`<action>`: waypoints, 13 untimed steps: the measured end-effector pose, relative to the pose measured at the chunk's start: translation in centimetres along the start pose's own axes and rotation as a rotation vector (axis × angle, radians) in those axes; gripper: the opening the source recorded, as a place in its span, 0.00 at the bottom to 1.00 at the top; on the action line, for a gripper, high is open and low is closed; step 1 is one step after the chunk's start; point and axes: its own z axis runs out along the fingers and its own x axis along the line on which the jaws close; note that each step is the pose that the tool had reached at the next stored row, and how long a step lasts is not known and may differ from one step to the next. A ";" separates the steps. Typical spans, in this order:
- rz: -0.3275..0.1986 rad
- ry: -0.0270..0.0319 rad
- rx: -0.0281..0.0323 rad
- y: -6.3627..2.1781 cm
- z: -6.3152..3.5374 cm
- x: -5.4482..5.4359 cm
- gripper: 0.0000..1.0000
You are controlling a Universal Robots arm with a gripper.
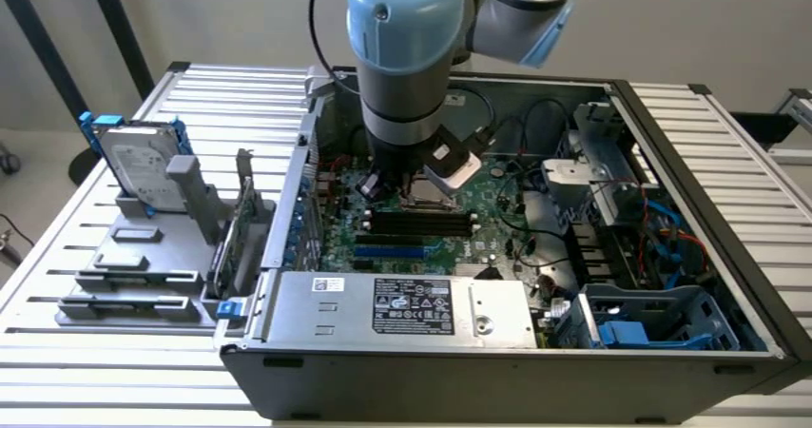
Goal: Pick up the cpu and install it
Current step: 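Install the first cpu locking lever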
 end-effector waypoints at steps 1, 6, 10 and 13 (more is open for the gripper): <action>0.000 -0.0002 0.0001 0.01 0.07 0.0 0.11; -0.003 -0.0043 -0.0030 0.03 0.66 -0.1 0.11; -0.007 -0.0074 -0.0056 0.08 1.31 -0.2 0.11; -0.011 -0.0078 -0.0054 0.06 1.69 -0.3 0.11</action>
